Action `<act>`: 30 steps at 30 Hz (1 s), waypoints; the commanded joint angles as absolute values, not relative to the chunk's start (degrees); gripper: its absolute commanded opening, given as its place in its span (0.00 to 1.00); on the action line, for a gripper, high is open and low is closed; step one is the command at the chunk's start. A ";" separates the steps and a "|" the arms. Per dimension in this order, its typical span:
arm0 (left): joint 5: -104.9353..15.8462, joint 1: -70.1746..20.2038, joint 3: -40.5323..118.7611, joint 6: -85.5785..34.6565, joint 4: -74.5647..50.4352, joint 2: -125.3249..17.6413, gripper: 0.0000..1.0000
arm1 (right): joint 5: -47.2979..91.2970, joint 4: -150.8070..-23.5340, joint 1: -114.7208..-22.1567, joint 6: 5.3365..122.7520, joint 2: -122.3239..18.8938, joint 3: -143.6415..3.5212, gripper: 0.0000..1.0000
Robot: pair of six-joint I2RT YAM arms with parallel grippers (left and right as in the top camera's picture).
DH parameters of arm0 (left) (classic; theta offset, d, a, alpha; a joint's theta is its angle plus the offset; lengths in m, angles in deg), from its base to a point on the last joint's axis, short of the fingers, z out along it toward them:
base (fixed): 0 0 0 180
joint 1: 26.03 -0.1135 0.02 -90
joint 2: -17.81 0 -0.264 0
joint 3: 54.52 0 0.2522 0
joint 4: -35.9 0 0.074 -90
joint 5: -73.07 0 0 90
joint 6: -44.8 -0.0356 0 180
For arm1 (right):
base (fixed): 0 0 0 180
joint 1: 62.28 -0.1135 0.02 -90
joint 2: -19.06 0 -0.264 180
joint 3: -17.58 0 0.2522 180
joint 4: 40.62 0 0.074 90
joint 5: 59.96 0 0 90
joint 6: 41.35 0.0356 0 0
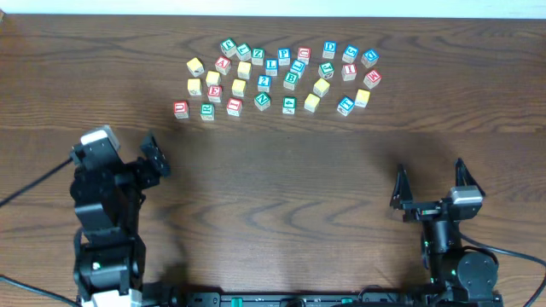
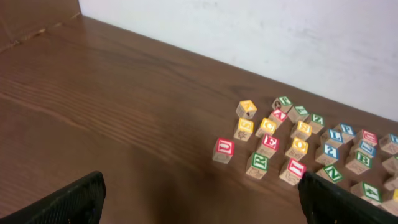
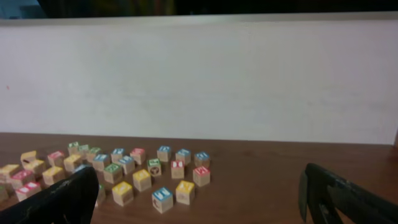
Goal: Spell out NEURIPS
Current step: 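Raise both arms and move grippers over the block cluster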
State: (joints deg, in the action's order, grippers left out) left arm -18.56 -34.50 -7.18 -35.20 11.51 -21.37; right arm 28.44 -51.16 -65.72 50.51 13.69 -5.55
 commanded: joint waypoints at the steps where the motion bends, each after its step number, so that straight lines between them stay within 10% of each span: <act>1: -21.29 -34.74 -1.71 -36.62 9.45 -23.93 0.98 | 26.43 -51.16 -65.30 49.86 9.25 -10.53 0.99; 30: -24.11 -34.74 46.72 -41.12 -32.27 -59.12 0.98 | 16.59 -81.48 -65.30 48.31 -50.52 -74.16 0.99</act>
